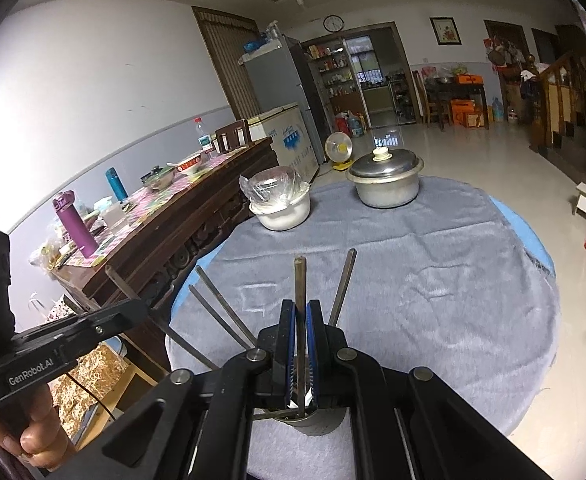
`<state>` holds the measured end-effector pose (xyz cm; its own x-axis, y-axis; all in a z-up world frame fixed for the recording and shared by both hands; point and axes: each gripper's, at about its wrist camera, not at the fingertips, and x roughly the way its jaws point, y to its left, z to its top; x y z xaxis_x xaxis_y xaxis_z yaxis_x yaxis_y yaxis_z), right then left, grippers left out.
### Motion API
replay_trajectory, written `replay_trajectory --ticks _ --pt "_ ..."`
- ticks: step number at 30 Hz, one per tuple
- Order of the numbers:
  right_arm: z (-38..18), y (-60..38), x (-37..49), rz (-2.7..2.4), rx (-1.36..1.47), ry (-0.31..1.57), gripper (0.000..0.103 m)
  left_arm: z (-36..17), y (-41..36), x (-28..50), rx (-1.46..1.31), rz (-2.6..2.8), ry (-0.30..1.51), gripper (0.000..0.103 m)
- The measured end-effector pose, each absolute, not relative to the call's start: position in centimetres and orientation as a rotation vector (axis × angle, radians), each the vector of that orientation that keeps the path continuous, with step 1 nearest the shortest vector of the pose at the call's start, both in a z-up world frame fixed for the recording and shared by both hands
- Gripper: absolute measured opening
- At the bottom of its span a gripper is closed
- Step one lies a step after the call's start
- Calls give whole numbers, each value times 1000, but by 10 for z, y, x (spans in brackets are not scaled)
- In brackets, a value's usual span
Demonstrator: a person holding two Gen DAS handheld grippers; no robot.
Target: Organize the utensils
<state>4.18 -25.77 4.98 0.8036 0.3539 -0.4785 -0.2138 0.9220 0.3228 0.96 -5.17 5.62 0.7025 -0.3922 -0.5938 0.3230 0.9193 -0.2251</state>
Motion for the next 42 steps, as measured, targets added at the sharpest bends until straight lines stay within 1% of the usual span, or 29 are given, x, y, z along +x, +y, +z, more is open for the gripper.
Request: replay_trajectory --ticks 10,11,13,14,16,18,19,21,22,23,24,26,27,29,30,31,33,38,42 --pt "50 -261 43 315 305 563 9 51 -48 9 -96 -419 727 5" --pt "50 -262 43 315 314 564 11 51 -48 9 -93 -430 734 5" --pt "51 -264 42 327 336 559 22 49 -48 9 -92 -444 746 5" --pt "52 -266 41 328 347 551 24 49 -48 9 -91 -451 752 7" --pt "54 -268 38 327 360 536 26 49 -46 9 -92 -452 756 12" --pt "57 -272 34 325 370 513 26 50 -43 9 -93 -447 749 29" --pt "57 -274 33 322 371 508 26 50 -41 7 -92 -444 743 33" --pt "57 -277 30 315 379 506 26 51 -39 4 -85 -432 732 49" --pt "56 -279 30 316 384 507 26 52 -37 3 -82 -422 726 54" --pt "56 -281 29 315 387 509 26 52 -35 1 -79 -406 719 61" --pt "54 -282 27 312 390 511 26 53 -33 -1 -76 -390 713 64" --pt "51 -283 24 303 394 514 26 54 -29 -5 -65 -357 702 64" --pt "49 -284 23 298 392 517 30 54 -27 -6 -58 -340 696 65" --pt "46 -284 20 287 388 521 43 56 -22 -11 -39 -299 678 67" --pt "45 -284 17 278 383 516 58 59 -19 -17 -22 -271 659 70" --pt "44 -284 14 270 377 505 62 61 -17 -21 -8 -250 643 72" --pt "43 -282 8 253 351 495 62 65 -13 -30 15 -216 609 80" --pt "40 -280 -4 237 336 494 62 71 -5 -52 38 -140 552 91" --pt "40 -271 -21 214 301 494 63 70 -5 -61 80 -52 542 92"
